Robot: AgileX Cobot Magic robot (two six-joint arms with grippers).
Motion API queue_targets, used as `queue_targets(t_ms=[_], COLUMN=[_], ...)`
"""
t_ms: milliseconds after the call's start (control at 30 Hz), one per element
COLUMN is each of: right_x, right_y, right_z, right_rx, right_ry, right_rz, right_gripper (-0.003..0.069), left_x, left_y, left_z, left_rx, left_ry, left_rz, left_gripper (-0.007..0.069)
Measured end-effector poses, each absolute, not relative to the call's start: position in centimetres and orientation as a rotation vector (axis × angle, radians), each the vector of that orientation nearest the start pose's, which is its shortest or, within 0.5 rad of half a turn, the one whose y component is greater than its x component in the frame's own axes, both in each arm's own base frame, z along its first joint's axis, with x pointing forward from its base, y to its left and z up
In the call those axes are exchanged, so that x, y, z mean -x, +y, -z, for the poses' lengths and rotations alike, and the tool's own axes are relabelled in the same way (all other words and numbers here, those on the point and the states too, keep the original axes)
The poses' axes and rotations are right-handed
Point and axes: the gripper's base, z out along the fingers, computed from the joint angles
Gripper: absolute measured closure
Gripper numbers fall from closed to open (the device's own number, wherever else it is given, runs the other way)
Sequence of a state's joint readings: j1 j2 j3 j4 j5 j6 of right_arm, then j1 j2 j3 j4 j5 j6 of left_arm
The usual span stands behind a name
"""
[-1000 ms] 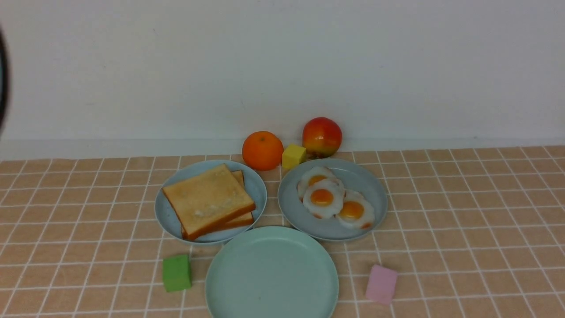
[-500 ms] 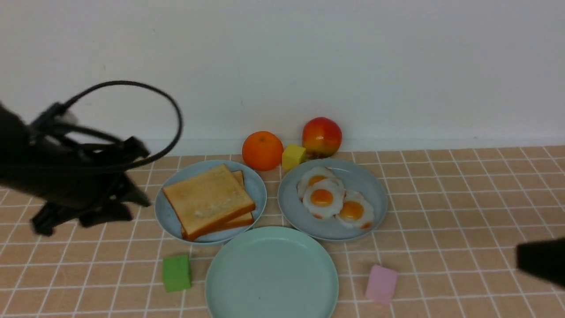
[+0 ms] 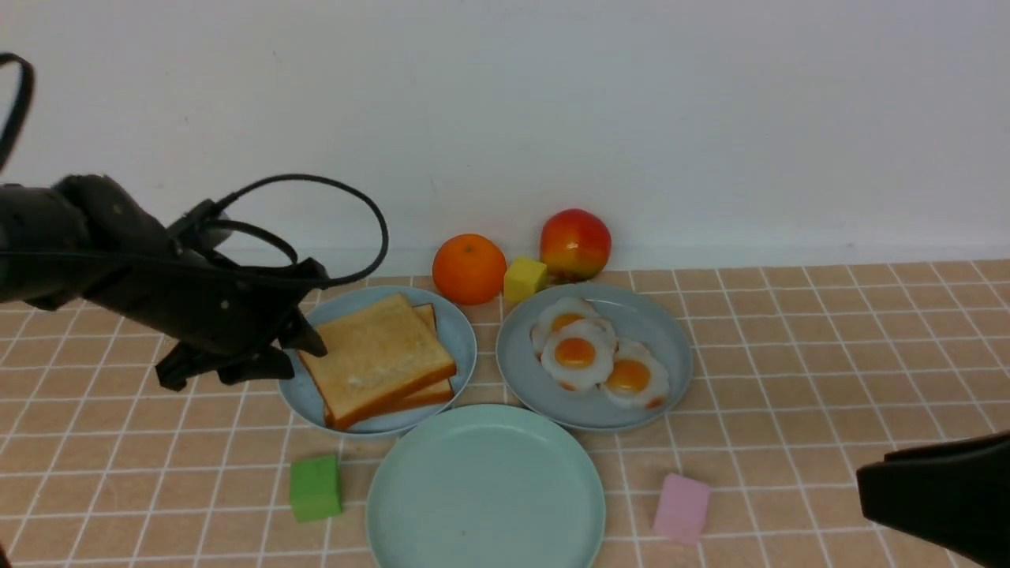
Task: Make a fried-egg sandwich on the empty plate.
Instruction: Use the left arm to grab a slice of bread
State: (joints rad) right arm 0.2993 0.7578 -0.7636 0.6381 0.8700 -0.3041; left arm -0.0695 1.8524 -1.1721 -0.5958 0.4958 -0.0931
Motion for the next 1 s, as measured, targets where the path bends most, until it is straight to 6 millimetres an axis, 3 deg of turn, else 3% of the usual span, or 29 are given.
queue_targets(t_ms=[333, 500, 833, 1000], right_x=[-11.3, -11.4, -11.3, -11.3], right_y=[7.9, 7.9, 7.9, 7.9], right_z=[-34.0, -33.9, -33.9, -33.9], right_rx=[0.444, 0.444, 0.446, 0.446], right_ry=[2.229, 2.23, 2.232, 2.232], right_rz=[-0.773, -0.774, -0.774, -0.774], right_gripper=[0.0419, 0.0419, 0.0419, 0.0419], left_x=[-39.1, -39.2, -39.2, -38.8], left_y=[-5.1, -5.1, -5.1, -5.0], left_z=[-15.8, -15.8, -16.1, -18.2], left_rx=[0.712, 0.716, 0.715, 0.638], left_ry=[2.579, 2.576, 2.566, 2.536], left_rz=[0.593, 0.598, 0.603, 0.595], left_gripper=[0.0328, 0.0354, 0.0597, 0.0622])
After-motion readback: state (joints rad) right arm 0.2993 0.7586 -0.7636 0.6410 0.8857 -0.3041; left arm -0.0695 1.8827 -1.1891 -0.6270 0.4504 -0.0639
